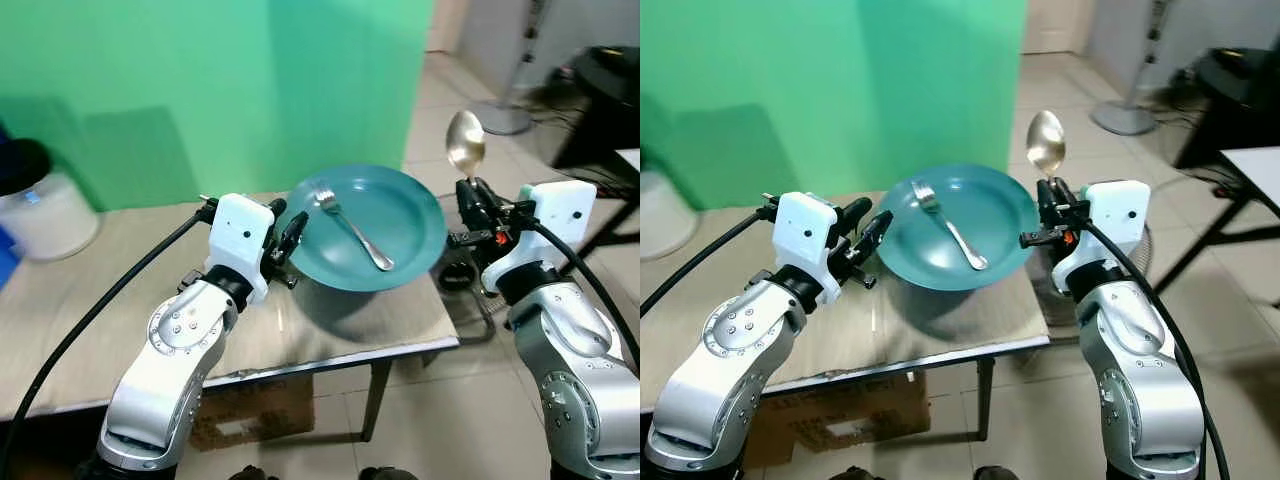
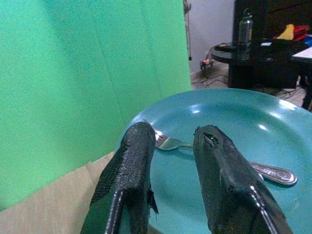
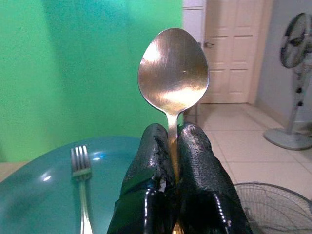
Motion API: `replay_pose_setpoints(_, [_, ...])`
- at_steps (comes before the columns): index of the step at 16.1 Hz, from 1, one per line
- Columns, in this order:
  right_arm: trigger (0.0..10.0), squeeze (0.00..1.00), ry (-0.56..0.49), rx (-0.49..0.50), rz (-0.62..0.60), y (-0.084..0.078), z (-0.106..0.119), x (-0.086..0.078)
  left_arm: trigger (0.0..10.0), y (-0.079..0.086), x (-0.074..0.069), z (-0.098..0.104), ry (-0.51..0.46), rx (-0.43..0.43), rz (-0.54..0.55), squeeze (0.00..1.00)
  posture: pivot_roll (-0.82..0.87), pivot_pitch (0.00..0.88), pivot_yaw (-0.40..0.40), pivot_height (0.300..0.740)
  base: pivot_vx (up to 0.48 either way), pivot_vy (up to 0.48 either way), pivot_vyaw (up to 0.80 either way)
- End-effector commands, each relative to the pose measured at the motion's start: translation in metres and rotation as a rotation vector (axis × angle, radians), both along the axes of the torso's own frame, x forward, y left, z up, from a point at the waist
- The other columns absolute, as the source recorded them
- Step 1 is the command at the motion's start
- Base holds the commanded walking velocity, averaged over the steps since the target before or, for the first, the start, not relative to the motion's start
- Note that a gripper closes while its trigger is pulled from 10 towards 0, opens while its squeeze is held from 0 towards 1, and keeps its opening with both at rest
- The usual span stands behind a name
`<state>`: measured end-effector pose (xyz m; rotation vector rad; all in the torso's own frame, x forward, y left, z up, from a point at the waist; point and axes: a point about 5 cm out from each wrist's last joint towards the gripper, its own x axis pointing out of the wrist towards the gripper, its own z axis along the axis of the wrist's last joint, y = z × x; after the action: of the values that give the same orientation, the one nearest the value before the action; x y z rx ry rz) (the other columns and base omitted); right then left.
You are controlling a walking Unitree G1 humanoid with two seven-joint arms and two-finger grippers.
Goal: Setting the table
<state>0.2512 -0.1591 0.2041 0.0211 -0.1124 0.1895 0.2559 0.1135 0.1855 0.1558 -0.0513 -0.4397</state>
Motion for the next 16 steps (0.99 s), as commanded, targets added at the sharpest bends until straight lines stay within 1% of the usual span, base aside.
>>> replay_pose_setpoints(1, [10.0, 0.0, -0.014, 0.018, -0.052, -0.003, 0.003, 0.001, 10.0, 0.006, 0.001, 0.004, -0.011, -0.002, 0.032, 0.0, 0.07, 0.0, 0.032, 0.74, 0.0, 0.0, -0.8])
replay_pose_setpoints(4, [10.0, 0.0, 0.003, 0.038, -0.08, -0.006, 0.001, 0.002, 10.0, 0.012, 0.001, 0.003, 0.005, -0.034, 0.067, 0.0, 0.07, 0.0, 0.038, 0.74, 0.0, 0.0, -0.8])
replay_pose_setpoints(5, [10.0, 0.0, 0.017, 0.052, -0.083, -0.005, 0.0, 0.002, 10.0, 0.019, 0.002, 0.002, 0.01, -0.021, 0.089, 0.0, 0.07, 0.0, 0.045, 0.74, 0.0, 0.0, -0.8])
replay_pose_setpoints(6, [10.0, 0.0, 0.025, 0.054, -0.076, -0.004, -0.001, 0.002, 10.0, 0.02, 0.002, 0.002, 0.011, -0.016, 0.092, 0.0, 0.07, 0.0, 0.044, 0.74, 0.0, 0.0, -0.8])
replay_pose_setpoints(7, [10.0, 0.0, 0.051, 0.041, -0.039, 0.001, -0.005, 0.001, 10.0, 0.022, 0.001, 0.002, 0.008, -0.015, 0.096, 0.0, 0.08, 0.0, 0.039, 0.74, 0.0, 0.0, -0.8])
replay_pose_setpoints(9, [10.0, 0.0, 0.088, 0.034, -0.025, 0.008, -0.012, -0.001, 10.0, 0.027, 0.001, 0.003, 0.007, -0.042, 0.124, 0.0, 0.07, 0.0, 0.032, 0.74, 0.0, 0.0, -0.8])
replay_pose_setpoints(10, [10.0, 0.0, 0.092, 0.034, -0.029, 0.008, -0.012, -0.001, 10.0, 0.026, 0.001, 0.003, 0.015, -0.064, 0.131, 0.0, 0.07, 0.0, 0.029, 0.74, 0.0, 0.0, -0.8])
replay_pose_setpoints(12, [10.0, 0.0, 0.095, 0.026, -0.048, 0.004, -0.012, 0.001, 10.0, 0.02, -0.001, 0.003, 0.023, -0.093, 0.12, 0.0, 0.07, 0.0, 0.024, 0.74, 0.0, 0.0, -0.8])
replay_pose_setpoints(14, [10.0, 0.0, 0.096, 0.022, -0.059, 0.003, -0.013, 0.001, 10.0, 0.02, -0.002, 0.002, 0.015, -0.076, 0.12, 0.0, 0.08, 0.0, 0.021, 0.74, 0.0, 0.0, -0.8])
replay_pose_setpoints(16, [10.0, 0.0, 0.094, 0.028, -0.045, 0.006, -0.01, 0.002, 10.0, 0.021, -0.003, 0.004, 0.01, -0.065, 0.116, 0.0, 0.08, 0.0, 0.02, 0.74, 0.0, 0.0, -0.8])
